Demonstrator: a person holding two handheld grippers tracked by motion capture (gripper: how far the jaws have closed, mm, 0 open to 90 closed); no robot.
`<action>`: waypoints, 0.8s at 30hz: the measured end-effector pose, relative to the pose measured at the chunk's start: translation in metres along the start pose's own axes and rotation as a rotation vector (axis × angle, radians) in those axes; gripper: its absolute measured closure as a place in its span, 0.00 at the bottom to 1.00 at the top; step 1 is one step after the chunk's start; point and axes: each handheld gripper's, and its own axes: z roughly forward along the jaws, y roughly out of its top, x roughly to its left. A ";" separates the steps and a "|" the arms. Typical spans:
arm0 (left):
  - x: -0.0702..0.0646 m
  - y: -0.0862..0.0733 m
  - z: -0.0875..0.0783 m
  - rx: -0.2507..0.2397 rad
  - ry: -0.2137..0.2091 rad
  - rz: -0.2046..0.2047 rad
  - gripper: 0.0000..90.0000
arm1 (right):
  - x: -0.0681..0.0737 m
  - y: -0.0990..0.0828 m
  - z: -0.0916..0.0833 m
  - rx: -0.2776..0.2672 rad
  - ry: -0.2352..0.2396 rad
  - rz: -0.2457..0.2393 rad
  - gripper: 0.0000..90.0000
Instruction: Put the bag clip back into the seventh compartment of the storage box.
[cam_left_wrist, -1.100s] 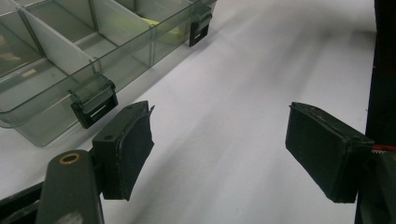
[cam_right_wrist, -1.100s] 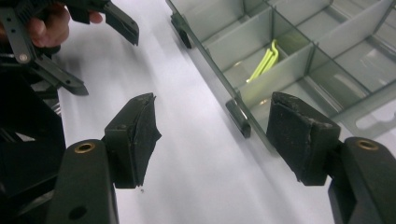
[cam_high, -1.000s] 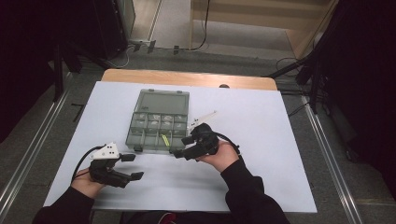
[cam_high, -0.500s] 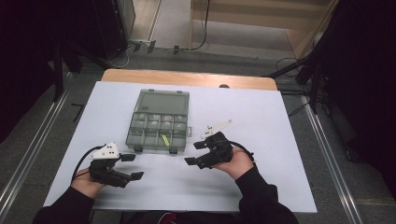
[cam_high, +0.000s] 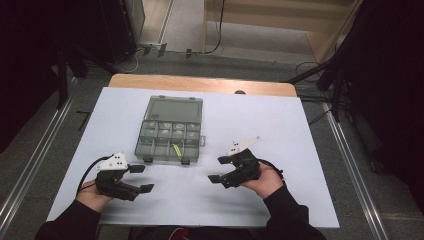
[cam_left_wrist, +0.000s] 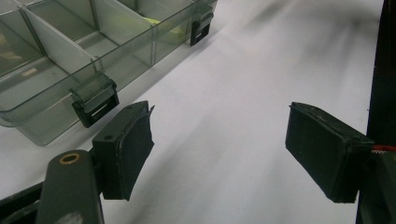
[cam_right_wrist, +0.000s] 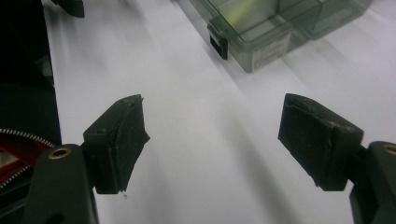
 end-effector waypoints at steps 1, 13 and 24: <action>0.000 0.000 0.000 0.000 -0.001 0.001 0.25 | -0.001 -0.006 -0.003 -0.006 -0.012 0.010 0.26; 0.000 0.000 0.000 -0.004 0.001 -0.003 0.25 | -0.006 -0.035 -0.022 -0.013 -0.051 0.037 0.26; 0.001 0.000 -0.001 -0.015 0.001 -0.010 0.25 | -0.011 -0.058 -0.039 -0.021 -0.088 0.064 0.26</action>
